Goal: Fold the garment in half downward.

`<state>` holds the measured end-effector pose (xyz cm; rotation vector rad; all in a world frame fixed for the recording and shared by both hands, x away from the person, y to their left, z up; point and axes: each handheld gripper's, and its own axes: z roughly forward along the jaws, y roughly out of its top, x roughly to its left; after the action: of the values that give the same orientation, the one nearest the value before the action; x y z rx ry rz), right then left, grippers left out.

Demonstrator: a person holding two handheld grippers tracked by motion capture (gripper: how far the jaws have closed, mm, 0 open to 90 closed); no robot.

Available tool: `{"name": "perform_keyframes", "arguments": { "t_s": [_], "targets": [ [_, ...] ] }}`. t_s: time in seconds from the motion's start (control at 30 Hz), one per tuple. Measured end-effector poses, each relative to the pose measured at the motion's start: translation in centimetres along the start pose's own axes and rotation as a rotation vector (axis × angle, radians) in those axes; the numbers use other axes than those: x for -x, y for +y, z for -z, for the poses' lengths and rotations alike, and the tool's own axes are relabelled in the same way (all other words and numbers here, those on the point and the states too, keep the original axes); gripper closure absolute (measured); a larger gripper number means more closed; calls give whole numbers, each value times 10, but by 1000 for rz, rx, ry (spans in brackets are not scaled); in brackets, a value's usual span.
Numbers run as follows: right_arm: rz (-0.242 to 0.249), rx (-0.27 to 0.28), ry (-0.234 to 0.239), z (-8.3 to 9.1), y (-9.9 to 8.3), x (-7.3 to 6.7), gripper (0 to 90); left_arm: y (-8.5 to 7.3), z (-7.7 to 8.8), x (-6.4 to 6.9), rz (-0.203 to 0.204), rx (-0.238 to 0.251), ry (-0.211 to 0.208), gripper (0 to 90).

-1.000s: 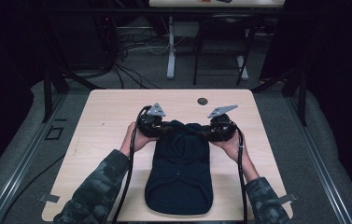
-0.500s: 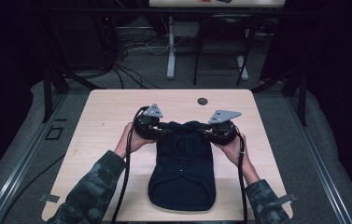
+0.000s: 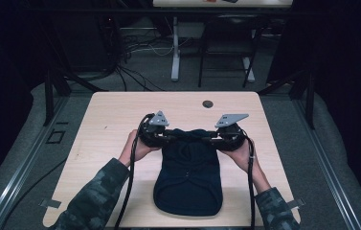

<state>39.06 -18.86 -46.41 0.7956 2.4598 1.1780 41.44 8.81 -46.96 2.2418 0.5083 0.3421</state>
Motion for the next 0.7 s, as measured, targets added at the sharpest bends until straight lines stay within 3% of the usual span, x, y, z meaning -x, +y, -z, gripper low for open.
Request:
{"name": "perform_keyframes", "arguments": {
  "t_s": [0.17, 0.57, 0.7],
  "targets": [
    [-5, -24, 1, 2, -4, -3, 664, 0, -1, 11, -54, -6, 49, 704],
    [-9, -51, 17, 2, -15, -9, 658, -4, 0, 22, -65, -25, 44, 679],
    [-4, -57, 28, 3, -19, -12, 659, -8, 2, 23, -38, -24, 13, 679]
  ]
}}
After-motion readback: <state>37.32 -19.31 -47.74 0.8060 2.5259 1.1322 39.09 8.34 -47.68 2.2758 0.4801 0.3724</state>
